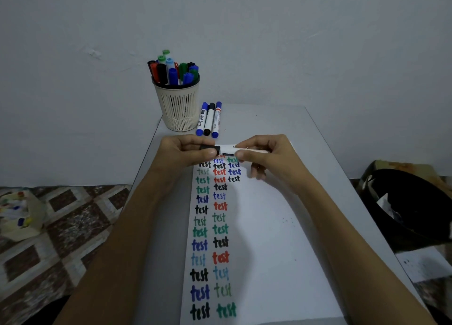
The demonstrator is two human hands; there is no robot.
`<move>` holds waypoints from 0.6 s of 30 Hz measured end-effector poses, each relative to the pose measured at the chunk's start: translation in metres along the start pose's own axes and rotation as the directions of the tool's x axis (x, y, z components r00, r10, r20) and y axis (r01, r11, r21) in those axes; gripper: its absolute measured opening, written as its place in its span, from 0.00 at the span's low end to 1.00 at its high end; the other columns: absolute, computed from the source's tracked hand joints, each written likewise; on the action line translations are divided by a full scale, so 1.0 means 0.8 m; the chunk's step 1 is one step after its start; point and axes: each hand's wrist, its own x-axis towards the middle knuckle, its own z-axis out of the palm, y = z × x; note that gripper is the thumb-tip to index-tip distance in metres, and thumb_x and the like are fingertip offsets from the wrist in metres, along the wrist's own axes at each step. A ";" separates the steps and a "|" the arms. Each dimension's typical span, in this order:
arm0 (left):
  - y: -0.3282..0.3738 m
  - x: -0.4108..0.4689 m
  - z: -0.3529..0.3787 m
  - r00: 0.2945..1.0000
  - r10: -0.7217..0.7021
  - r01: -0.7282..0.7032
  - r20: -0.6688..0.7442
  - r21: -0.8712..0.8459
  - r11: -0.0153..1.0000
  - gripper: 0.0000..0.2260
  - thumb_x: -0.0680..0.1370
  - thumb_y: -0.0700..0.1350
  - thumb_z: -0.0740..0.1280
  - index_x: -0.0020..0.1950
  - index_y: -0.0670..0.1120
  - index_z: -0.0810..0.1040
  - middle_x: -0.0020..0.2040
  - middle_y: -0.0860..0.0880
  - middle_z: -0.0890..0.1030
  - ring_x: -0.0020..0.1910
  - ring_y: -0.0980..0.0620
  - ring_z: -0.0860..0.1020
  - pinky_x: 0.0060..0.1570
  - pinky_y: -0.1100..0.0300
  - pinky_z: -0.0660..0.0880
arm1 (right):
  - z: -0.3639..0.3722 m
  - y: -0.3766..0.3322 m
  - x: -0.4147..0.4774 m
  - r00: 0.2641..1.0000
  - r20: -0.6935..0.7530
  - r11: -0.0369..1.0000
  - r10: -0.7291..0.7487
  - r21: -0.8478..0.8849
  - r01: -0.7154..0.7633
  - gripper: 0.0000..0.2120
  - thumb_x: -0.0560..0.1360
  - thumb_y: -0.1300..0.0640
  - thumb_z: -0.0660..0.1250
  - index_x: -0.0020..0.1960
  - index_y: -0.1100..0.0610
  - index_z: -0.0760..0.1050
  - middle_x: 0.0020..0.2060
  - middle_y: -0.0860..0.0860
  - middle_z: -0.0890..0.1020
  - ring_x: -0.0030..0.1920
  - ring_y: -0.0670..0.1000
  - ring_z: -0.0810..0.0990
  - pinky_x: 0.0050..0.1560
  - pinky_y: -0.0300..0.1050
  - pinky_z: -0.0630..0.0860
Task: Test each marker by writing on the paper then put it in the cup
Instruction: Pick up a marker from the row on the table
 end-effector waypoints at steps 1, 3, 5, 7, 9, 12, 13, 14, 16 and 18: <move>-0.001 0.000 0.000 1.000 0.000 0.000 -0.008 0.008 1.000 0.12 0.68 0.34 0.71 0.50 0.38 0.80 0.43 0.42 0.84 0.44 0.46 0.83 0.44 0.62 0.80 | 0.003 0.001 0.000 1.000 -0.003 1.000 -0.013 -0.028 0.013 0.09 0.72 0.63 0.73 0.51 0.64 0.82 0.33 0.57 0.83 0.22 0.49 0.75 0.23 0.38 0.70; -0.003 0.000 0.003 0.999 0.029 -0.028 -0.029 0.047 0.999 0.10 0.69 0.33 0.71 0.50 0.38 0.81 0.42 0.43 0.84 0.43 0.46 0.83 0.43 0.62 0.80 | 0.007 0.000 -0.001 0.999 -0.014 0.999 -0.031 -0.045 0.030 0.08 0.73 0.62 0.72 0.51 0.64 0.82 0.32 0.55 0.82 0.21 0.46 0.70 0.23 0.36 0.67; -0.003 -0.001 0.006 0.995 0.086 -0.082 -0.051 0.077 0.994 0.10 0.69 0.33 0.71 0.50 0.38 0.81 0.40 0.46 0.85 0.41 0.49 0.83 0.40 0.64 0.79 | 0.008 -0.002 -0.001 0.999 -0.024 0.999 -0.039 -0.031 0.038 0.07 0.74 0.63 0.71 0.51 0.65 0.81 0.31 0.54 0.81 0.21 0.43 0.68 0.23 0.34 0.64; -0.003 -0.001 0.009 0.986 0.157 -0.152 -0.058 0.084 0.985 0.10 0.69 0.32 0.71 0.49 0.40 0.80 0.38 0.48 0.85 0.40 0.50 0.83 0.39 0.65 0.78 | 0.007 -0.003 -0.001 0.999 -0.033 0.999 -0.042 -0.017 0.041 0.07 0.74 0.63 0.71 0.51 0.66 0.81 0.30 0.52 0.80 0.20 0.42 0.67 0.22 0.33 0.62; -0.003 -0.001 0.011 0.975 0.215 -0.208 -0.049 0.116 0.971 0.11 0.68 0.32 0.71 0.48 0.42 0.81 0.38 0.51 0.85 0.40 0.50 0.83 0.40 0.64 0.79 | 0.007 -0.003 -0.001 0.999 -0.030 1.000 -0.025 0.010 0.025 0.07 0.75 0.63 0.70 0.50 0.66 0.80 0.28 0.51 0.80 0.19 0.42 0.65 0.21 0.32 0.60; -0.003 -0.001 0.010 0.958 0.285 -0.276 -0.032 0.162 0.947 0.13 0.68 0.32 0.72 0.49 0.44 0.81 0.39 0.51 0.85 0.41 0.50 0.83 0.41 0.64 0.79 | 0.006 -0.001 0.001 1.000 -0.007 0.998 -0.009 0.057 0.009 0.04 0.75 0.63 0.70 0.48 0.63 0.81 0.26 0.50 0.79 0.19 0.44 0.60 0.20 0.35 0.57; -0.003 0.000 0.010 0.952 0.306 -0.297 -0.030 0.164 0.941 0.13 0.67 0.32 0.72 0.50 0.43 0.81 0.39 0.50 0.85 0.41 0.49 0.83 0.41 0.63 0.79 | 0.004 0.000 0.002 1.000 -0.001 0.998 -0.007 0.061 0.007 0.04 0.75 0.62 0.69 0.47 0.62 0.81 0.26 0.50 0.79 0.19 0.45 0.60 0.20 0.35 0.57; -0.003 0.001 0.010 0.947 0.319 -0.311 -0.027 0.162 0.937 0.14 0.67 0.32 0.72 0.51 0.42 0.80 0.39 0.50 0.85 0.41 0.48 0.83 0.41 0.62 0.79 | 0.004 0.001 0.003 1.000 0.004 0.998 -0.003 0.060 0.003 0.04 0.75 0.62 0.69 0.47 0.62 0.81 0.26 0.50 0.79 0.20 0.46 0.60 0.20 0.36 0.57; -0.003 0.002 0.009 0.945 0.325 -0.318 -0.020 0.166 0.934 0.14 0.67 0.33 0.72 0.51 0.42 0.80 0.40 0.50 0.85 0.41 0.48 0.83 0.41 0.62 0.80 | 0.004 0.002 0.002 1.000 0.012 0.999 0.005 0.049 -0.006 0.06 0.76 0.60 0.69 0.49 0.62 0.81 0.28 0.52 0.80 0.21 0.47 0.61 0.20 0.36 0.58; -0.003 0.003 0.006 0.940 0.340 -0.331 -0.012 0.189 0.924 0.13 0.67 0.32 0.72 0.50 0.42 0.80 0.40 0.49 0.85 0.42 0.48 0.83 0.42 0.60 0.80 | 0.008 0.001 0.001 1.000 0.024 1.000 -0.006 0.027 0.006 0.07 0.77 0.59 0.68 0.50 0.61 0.82 0.31 0.55 0.80 0.22 0.48 0.66 0.21 0.37 0.62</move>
